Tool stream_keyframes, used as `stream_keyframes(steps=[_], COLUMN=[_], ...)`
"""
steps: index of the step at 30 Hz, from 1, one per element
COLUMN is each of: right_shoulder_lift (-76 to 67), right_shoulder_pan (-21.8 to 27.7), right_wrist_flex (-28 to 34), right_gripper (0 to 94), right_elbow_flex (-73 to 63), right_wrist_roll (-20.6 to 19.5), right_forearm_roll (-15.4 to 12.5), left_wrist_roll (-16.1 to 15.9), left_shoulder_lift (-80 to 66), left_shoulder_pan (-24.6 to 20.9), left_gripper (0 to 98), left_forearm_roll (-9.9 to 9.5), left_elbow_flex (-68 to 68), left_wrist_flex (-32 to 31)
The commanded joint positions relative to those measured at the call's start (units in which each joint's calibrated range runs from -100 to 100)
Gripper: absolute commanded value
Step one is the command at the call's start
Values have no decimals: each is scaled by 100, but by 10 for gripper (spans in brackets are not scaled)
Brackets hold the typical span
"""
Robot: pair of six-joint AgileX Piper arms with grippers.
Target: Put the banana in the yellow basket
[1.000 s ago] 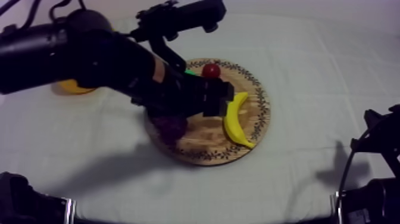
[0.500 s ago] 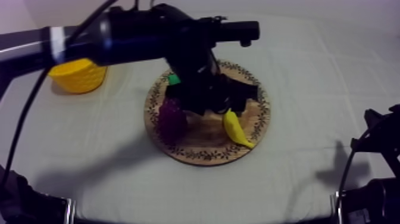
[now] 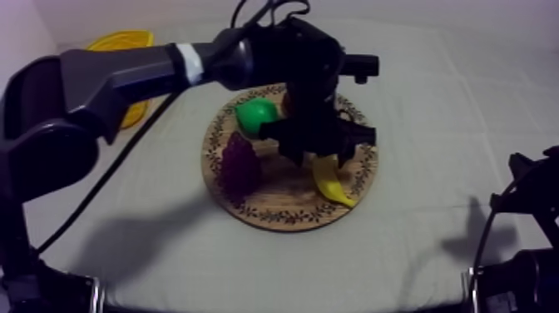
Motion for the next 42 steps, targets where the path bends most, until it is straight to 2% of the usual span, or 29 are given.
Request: stream_keyframes(steps=[1, 11, 21, 31, 37, 42], right_shoulder_lift=[-2, -2, -2, -2, -2, -2], right_shoulder_pan=[0, 0, 0, 0, 0, 0], right_wrist_flex=[-6, -6, -6, -6, -6, -6], right_gripper=[3, 3, 3, 3, 3, 3], right_elbow_flex=[2, 2, 2, 2, 2, 2], right_wrist_roll=[2, 2, 2, 2, 2, 2], right_forearm_roll=[1, 1, 1, 1, 1, 1], left_wrist_roll=[-5, -15, -183, -209, -240, -273], left_shoulder_lift=[240, 799, 968, 627, 60, -637], left_shoulder_pan=[4, 125, 198, 225, 170, -94], left_gripper=[574, 547, 417, 316, 307, 309], left_forearm_roll=[-2, -49, -203, -454, -619, -769], left_elbow_flex=[-177, -802, -990, -846, -745, -628], left_wrist_flex=[193, 868, 1047, 1081, 1102, 1110])
